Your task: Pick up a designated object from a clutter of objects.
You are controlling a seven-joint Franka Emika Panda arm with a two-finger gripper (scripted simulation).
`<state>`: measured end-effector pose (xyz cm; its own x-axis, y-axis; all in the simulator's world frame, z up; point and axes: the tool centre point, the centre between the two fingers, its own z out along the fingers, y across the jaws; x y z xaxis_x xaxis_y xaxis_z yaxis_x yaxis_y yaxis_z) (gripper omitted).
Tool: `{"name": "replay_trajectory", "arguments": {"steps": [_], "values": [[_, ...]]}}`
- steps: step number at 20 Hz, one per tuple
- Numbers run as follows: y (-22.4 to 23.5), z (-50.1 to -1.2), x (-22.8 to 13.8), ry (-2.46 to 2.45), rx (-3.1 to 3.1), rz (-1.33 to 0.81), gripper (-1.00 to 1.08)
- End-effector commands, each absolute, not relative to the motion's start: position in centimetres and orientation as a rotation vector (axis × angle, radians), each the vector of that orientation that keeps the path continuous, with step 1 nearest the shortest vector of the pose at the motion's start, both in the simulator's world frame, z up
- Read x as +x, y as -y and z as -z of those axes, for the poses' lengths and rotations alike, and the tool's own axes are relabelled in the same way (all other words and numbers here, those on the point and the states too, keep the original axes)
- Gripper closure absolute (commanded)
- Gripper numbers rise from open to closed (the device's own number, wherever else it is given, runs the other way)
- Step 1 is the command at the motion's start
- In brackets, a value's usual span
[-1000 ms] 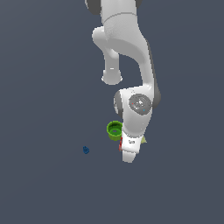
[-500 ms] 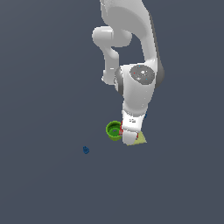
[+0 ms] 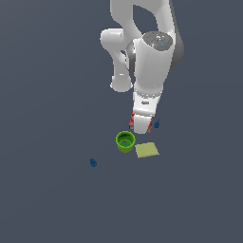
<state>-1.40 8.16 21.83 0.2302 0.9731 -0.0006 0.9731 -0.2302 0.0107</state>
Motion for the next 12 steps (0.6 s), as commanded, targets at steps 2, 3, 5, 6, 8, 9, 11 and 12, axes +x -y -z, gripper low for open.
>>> {"name": "replay_trajectory", "arguments": {"steps": [2,3,5,6,8,9,11,12], "values": [[-8.2,-24.5,-3.1,-1.945,2.459,-0.008,1.08],[-8.2,-25.2,-3.6,-1.946,2.459,-0.008,1.08],[-8.2,-26.8,-4.5,-1.947,2.46,-0.008,1.08],[-8.2,-27.6,-5.0,-1.947,2.46,-0.007,1.08],[-8.2,-29.2,-6.0,-1.948,2.461,-0.007,1.08],[-8.2,-29.9,-6.4,-1.948,2.461,-0.007,1.08],[-8.2,-31.3,-7.2,-1.949,2.462,-0.006,1.08],[-8.2,-32.0,-7.6,-1.95,2.462,-0.006,1.08]]}}
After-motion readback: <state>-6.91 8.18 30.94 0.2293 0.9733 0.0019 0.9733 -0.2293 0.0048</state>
